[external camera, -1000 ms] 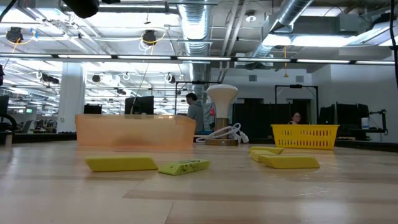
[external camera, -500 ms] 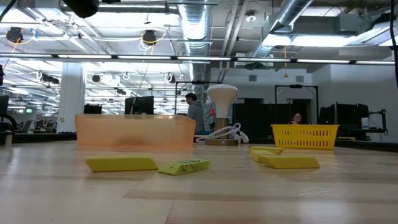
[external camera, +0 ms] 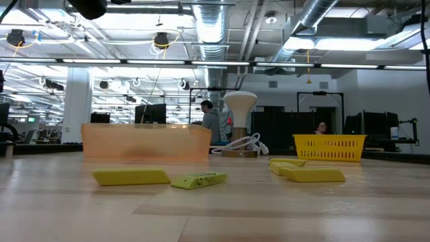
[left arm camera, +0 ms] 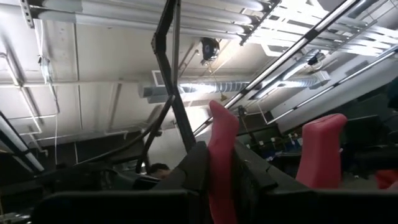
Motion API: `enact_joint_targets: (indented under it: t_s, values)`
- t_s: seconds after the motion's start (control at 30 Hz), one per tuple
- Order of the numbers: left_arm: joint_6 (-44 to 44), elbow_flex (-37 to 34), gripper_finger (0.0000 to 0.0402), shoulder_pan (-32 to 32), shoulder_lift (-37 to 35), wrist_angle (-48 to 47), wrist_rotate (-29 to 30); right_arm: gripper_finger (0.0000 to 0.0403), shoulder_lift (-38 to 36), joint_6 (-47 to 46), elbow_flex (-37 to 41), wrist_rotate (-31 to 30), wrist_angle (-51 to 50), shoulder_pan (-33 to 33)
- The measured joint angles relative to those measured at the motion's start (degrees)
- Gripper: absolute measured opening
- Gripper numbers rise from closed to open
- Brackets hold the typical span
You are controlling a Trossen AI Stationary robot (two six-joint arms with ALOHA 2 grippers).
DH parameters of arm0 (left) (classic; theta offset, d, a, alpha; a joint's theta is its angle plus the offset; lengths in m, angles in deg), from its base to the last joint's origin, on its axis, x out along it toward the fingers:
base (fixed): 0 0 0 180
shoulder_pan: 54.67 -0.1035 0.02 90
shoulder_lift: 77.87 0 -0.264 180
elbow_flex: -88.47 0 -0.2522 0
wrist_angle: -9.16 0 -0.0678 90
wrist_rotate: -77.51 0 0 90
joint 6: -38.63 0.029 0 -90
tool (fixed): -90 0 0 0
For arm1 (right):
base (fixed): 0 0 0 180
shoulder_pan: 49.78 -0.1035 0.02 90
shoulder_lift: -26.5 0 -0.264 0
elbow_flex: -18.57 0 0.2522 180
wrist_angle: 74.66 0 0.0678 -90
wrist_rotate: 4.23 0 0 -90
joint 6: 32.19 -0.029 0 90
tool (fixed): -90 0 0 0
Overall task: Pick & Place School Supplies
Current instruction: Put the pink hole puncher into the yellow bin
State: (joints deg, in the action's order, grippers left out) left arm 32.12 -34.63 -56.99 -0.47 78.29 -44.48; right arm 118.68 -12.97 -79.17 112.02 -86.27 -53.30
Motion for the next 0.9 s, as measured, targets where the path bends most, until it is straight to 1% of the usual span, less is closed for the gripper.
enact_joint_targets:
  t_s: [0.13,0.23,0.47,0.5,0.57,0.67,0.7,0.73,0.77,0.9]
  values:
    - [-0.4,0.0,0.0033,0.4,0.0,0.0,0.0,0.0203,0.0,-1.1,0.0,3.0,0.0,0.8]
    - [-1.1,0.6,0.0033,0.9,0.0,-0.1,-1.6,0.0199,0.0,-1.3,0.0,5.3,0.2,1.2]
    - [-1.1,2.8,0.0033,2.1,0.0,-0.9,-2.4,0.0190,0.0,-1.1,0.0,4.7,0.0,1.9]
    - [-1.3,2.8,0.0033,2.0,0.0,-0.9,-2.2,0.0190,0.0,-0.6,0.0,2.7,0.0,1.9]
    - [-1.4,2.8,0.0033,2.0,0.0,-1.7,0.0,0.0189,0.0,2.4,0.0,-4.3,-0.7,1.2]
    - [-1.0,2.8,0.0033,2.0,0.0,-3.6,6.4,0.0192,0.0,9.3,0.0,-19.7,-2.0,-1.2]
    - [-0.8,2.8,0.0033,2.0,0.0,-3.6,7.2,0.0194,0.0,11.0,0.0,-23.9,-2.7,-2.0]
    - [0.0,2.8,0.0033,2.0,0.0,-3.4,7.6,0.0197,0.0,12.1,0.0,-26.3,-3.3,-2.7]
    - [0.2,2.8,0.0033,2.0,0.0,-3.1,8.1,0.0199,0.1,12.8,0.0,-27.4,-3.8,-3.1]
    - [0.4,2.8,0.0033,2.0,-0.1,-2.2,8.3,0.0209,1.6,13.8,0.3,-28.3,-2.7,-4.0]
